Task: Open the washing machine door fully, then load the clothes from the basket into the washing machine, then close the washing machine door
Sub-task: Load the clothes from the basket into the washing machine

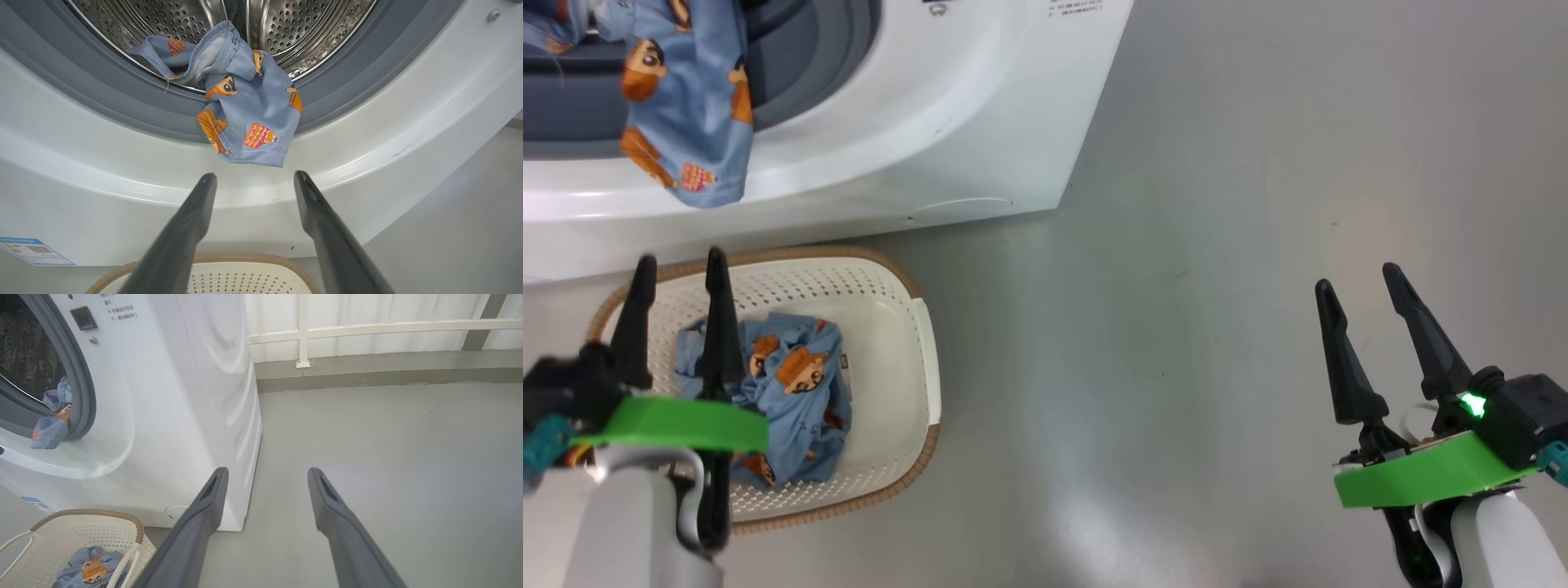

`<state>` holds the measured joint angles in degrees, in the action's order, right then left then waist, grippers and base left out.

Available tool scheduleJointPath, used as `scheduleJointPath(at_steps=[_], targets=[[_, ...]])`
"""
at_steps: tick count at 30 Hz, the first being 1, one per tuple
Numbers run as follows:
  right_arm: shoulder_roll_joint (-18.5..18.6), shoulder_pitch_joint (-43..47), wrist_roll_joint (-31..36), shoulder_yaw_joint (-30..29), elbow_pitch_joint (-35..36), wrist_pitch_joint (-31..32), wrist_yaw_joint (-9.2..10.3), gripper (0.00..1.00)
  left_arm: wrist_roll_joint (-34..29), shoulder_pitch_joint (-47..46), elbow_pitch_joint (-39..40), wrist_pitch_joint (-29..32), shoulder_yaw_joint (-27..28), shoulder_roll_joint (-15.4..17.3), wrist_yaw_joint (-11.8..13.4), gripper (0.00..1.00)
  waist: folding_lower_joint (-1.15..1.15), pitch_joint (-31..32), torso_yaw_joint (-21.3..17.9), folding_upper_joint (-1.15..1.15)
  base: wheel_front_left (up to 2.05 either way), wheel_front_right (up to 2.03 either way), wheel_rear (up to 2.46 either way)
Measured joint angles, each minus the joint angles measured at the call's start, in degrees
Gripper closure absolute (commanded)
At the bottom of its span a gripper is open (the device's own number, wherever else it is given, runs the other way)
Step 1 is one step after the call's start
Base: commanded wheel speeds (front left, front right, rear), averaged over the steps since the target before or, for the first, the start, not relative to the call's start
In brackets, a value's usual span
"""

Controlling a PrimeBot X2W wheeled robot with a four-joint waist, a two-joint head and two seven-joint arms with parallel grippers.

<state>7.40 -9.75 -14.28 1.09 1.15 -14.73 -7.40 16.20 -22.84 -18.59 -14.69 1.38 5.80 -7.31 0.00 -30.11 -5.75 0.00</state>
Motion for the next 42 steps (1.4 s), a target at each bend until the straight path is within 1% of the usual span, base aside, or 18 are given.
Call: scheduleJointPath(at_steps=[6, 11, 17, 21, 23, 24, 31, 34, 39, 42], targets=[[-0.07, -1.84, 0.00, 0.05, 0.07, 0.00, -0.01, 0.00, 0.67, -6.14, -5.24, 0.00, -1.87, 1.42, 0.00, 0.00, 0.00, -1.36, -0.30, 0.00, 0.00, 0.00, 0.00], [-0.16, -2.14, 0.00, 0.08, 0.08, 0.00, -0.01, 0.00, 0.65, -10.99, -10.04, 0.00, -3.24, 1.96, 0.00, 0.00, 0.00, -2.16, -0.69, 0.00, 0.00, 0.00, 0.00], [-0.36, -2.38, 0.00, 0.26, 0.07, 0.00, -0.01, 0.00, 0.62, -15.52, -15.45, 0.00, -3.56, 3.09, 0.00, 0.00, 0.00, -2.72, -1.45, 0.00, 0.00, 0.00, 0.00], [-0.51, -2.41, 0.00, 0.29, 0.08, 0.00, -0.01, 0.00, 0.51, -17.72, -18.07, 0.00, -3.47, 3.20, 0.00, 0.00, 0.00, -2.89, -1.82, 0.00, 0.00, 0.00, 0.00], [-0.53, -2.42, 0.00, 0.26, 0.09, 0.00, -0.01, 0.00, 0.43, -18.42, -18.96, 0.00, -3.41, 3.19, 0.00, 0.62, 0.00, -2.94, -1.93, 0.00, 0.00, 0.00, 0.00], [-0.56, -2.42, 0.00, 0.26, 0.11, 0.00, -0.01, 0.00, 0.34, -18.78, -19.12, 0.00, -3.30, 3.20, 0.00, 1.00, 0.00, -2.98, -1.97, 0.00, 0.00, 0.00, 0.00], [-0.85, -2.46, 0.00, 0.21, 0.22, 0.00, -0.01, 0.00, -0.35, -19.95, -16.80, 0.00, -2.64, 3.21, 0.00, 1.00, 0.00, -3.09, -2.07, 0.00, 0.00, 0.00, 0.00], [-1.13, -2.50, 0.00, 0.36, 0.21, 0.00, -0.01, 0.00, -0.32, -20.18, -15.60, -0.01, -1.48, 3.52, 0.00, 1.00, 0.00, -3.04, -2.38, 0.00, 0.00, 0.00, 0.00], [-1.52, -2.74, 0.00, 1.45, 0.18, 0.00, -0.01, 0.00, 0.57, -23.03, -16.64, -0.01, -0.36, 5.06, 0.00, 1.00, 0.00, -2.86, -3.06, 0.00, 0.00, 0.00, 0.00], [-1.48, -3.47, -0.10, 2.05, 0.13, 0.00, -0.01, 0.00, 0.83, -28.50, -20.11, 0.00, -0.16, 6.70, 0.00, 1.00, 0.00, -2.62, -3.94, 0.00, 0.00, 0.00, 0.00]])
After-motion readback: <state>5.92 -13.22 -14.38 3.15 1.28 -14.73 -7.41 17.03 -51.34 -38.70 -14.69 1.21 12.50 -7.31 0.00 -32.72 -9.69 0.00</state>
